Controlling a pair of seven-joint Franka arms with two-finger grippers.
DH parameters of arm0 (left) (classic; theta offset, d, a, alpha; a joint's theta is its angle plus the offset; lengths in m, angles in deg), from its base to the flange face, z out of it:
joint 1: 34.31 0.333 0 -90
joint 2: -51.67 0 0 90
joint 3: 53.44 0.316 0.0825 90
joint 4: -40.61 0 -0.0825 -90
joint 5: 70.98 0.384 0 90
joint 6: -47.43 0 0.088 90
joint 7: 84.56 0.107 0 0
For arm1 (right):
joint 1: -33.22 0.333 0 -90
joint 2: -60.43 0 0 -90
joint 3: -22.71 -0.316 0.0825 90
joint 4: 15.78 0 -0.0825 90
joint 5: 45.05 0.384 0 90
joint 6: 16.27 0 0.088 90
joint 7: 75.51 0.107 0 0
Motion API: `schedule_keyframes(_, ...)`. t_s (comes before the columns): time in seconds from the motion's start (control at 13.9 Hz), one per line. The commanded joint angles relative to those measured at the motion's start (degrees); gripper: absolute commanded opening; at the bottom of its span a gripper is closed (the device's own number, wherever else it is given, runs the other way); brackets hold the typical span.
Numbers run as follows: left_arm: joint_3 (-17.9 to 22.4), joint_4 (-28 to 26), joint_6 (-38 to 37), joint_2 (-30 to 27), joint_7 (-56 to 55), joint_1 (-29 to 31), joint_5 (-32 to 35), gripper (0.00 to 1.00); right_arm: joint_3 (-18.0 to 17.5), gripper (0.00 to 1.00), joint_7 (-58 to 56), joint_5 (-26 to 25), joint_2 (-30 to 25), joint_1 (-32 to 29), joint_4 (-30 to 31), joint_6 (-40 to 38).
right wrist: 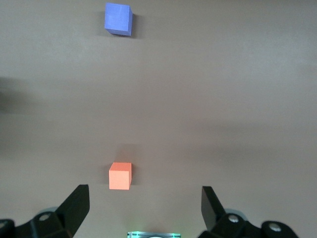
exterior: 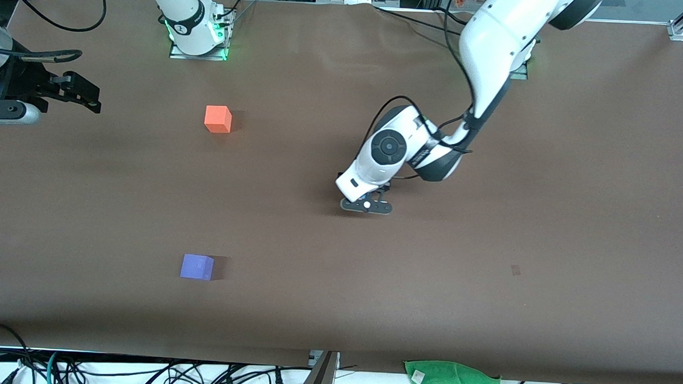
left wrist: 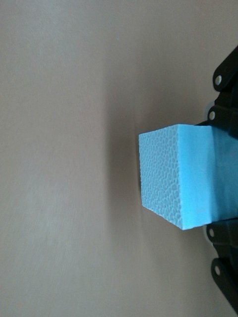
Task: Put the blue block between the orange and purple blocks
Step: 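Carry the blue cube with the left gripper to the table middle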
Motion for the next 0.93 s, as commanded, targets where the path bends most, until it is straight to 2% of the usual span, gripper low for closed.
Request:
schedule_keyframes(0.0,0.66,2.44,2.03,2.91,-5.04,-1.64,-0.38,0.26,-0.23,1.0,-0.65,0.52,-0.22,-0.58,0.54,0.71)
schedule_keyframes(0.07,0.66,2.44,2.03,3.09,-5.57,-1.82,-0.12,0.66,-0.23,1.0,-0.65,0.52,-0.22,-0.58,0.54,0.63)
schedule_keyframes(0.14,0.92,2.44,2.03,2.92,-5.05,-2.08,0.41,1.0,-0.23,1.0,-0.65,0.52,-0.22,-0.58,0.45,0.71)
schedule_keyframes(0.43,1.01,2.09,0.28,0.04,-5.66,-1.47,0.32,1.0,-0.31,1.0,-0.56,0.52,-0.22,-0.4,0.54,0.63)
schedule_keyframes(0.65,1.18,2.44,-9.8,-8.13,-5.66,-0.86,0.24,1.0,-0.4,1.0,-0.56,0.34,1.53,-0.14,0.54,1.59)
schedule_keyframes(0.86,1.62,2.44,-21.22,-15.86,-4.97,2.47,0.5,1.0,-1.11,1.0,-0.56,-0.01,3.55,0.91,0.62,2.73)
